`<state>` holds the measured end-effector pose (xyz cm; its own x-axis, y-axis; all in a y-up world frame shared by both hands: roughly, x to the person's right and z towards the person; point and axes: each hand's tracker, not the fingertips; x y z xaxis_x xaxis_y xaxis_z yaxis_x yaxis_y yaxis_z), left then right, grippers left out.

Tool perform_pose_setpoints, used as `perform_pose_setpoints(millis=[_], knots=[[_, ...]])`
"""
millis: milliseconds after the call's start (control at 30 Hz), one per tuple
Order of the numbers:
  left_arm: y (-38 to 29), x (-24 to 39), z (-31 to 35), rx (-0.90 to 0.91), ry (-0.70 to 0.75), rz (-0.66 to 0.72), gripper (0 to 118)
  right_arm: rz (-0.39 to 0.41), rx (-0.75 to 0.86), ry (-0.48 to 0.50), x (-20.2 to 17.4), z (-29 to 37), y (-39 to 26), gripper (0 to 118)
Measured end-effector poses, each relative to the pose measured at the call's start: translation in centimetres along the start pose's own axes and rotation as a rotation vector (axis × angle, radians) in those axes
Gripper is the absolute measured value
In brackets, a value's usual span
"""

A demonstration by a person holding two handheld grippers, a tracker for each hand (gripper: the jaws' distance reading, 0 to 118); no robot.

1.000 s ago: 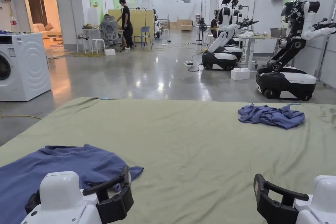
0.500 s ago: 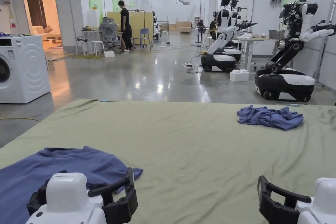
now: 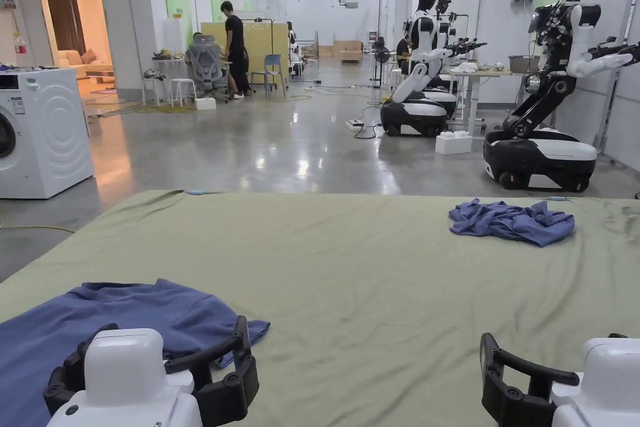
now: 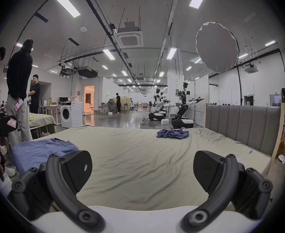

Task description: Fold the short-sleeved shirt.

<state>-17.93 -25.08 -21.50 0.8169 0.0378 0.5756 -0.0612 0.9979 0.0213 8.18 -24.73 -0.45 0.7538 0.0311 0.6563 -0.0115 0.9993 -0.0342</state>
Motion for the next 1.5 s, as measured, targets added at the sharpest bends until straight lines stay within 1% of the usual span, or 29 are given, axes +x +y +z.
perform_pose_setpoints(millis=[133,267,367,400,433,467,500,567,600,633,667,733,800,867,967,1033,1133,1200,1300,1400,1500], knots=[[0.1,0.2,0.0,-0.006,0.0,-0.017,118,-0.009,0.01,-0.002,0.0,0.0,-0.1,118],[0.1,0.4,0.1,-0.026,-0.014,-0.034,118,-0.051,0.013,-0.011,0.4,0.2,0.1,118],[0.2,0.8,0.9,-0.001,-0.014,-0.062,117,-0.055,0.016,-0.034,0.5,0.7,0.2,116],[0.3,1.0,1.0,0.013,0.003,-0.088,96,-0.042,0.048,-0.062,0.4,0.9,0.2,104],[0.4,1.1,0.8,0.008,0.034,-0.103,42,-0.04,0.046,-0.128,0.5,0.7,0.2,56],[0.2,1.0,0.8,0.034,0.033,-0.073,0,-0.076,0.056,-0.128,0.8,0.8,0.1,3],[0.3,0.6,0.4,-0.006,-0.038,-0.054,0,-0.114,0.051,-0.065,1.5,0.8,0.1,3],[0.3,0.4,0.2,-0.023,-0.025,-0.058,0,-0.064,0.027,-0.109,1.5,0.4,-0.1,3],[0.0,0.2,0.3,-0.015,-0.016,-0.066,0,-0.034,0.022,-0.104,1.4,0.2,-0.3,3],[-0.1,-0.1,0.4,-0.01,-0.003,-0.078,0,-0.023,0.014,-0.099,1.3,-0.1,-0.4,3],[0.0,-0.5,0.8,-0.01,0.014,-0.087,0,-0.025,0.007,-0.094,1.0,-0.5,-0.5,3],[0.1,-2.1,1.4,-0.018,0.058,-0.093,0,-0.028,-0.011,-0.032,-0.2,-1.6,-0.4,3],[0.4,-4.8,2.4,-0.034,0.159,-0.103,0,-0.011,-0.024,0.035,-3.2,-2.8,0.0,3],[0.5,-7.9,3.5,-0.056,0.247,-0.094,0,-0.027,-0.025,0.152,-6.3,-3.7,0.4,3],[0.7,-12.6,5.3,-0.094,0.394,-0.097,0,0.023,-0.024,0.311,-12.9,-5.0,0.6,3],[0.4,-15.3,6.2,-0.132,0.469,-0.082,0,-0.003,-0.028,0.436,-16.7,-5.7,0.9,3],[-0.4,-18.1,6.8,-0.164,0.535,-0.042,0,-0.004,-0.049,0.521,-20.8,-7.2,0.8,3],[-1.2,-19.3,5.9,-0.198,0.546,-0.033,0,-0.003,-0.056,0.548,-23.1,-8.4,0.9,3],[-2.9,-20.0,3.1,-0.26,0.523,-0.022,0,0.038,-0.068,0.572,-24.3,-10.0,-0.1,3],[-3.8,-20.4,-2.5,-0.322,0.419,-0.028,0,0.071,-0.087,0.576,-23.6,-11.4,-1.4,3],[-3.6,-21.2,-10.9,-0.379,0.322,-0.048,0,0.078,-0.116,0.559,-21.8,-13.5,-2.5,3]])
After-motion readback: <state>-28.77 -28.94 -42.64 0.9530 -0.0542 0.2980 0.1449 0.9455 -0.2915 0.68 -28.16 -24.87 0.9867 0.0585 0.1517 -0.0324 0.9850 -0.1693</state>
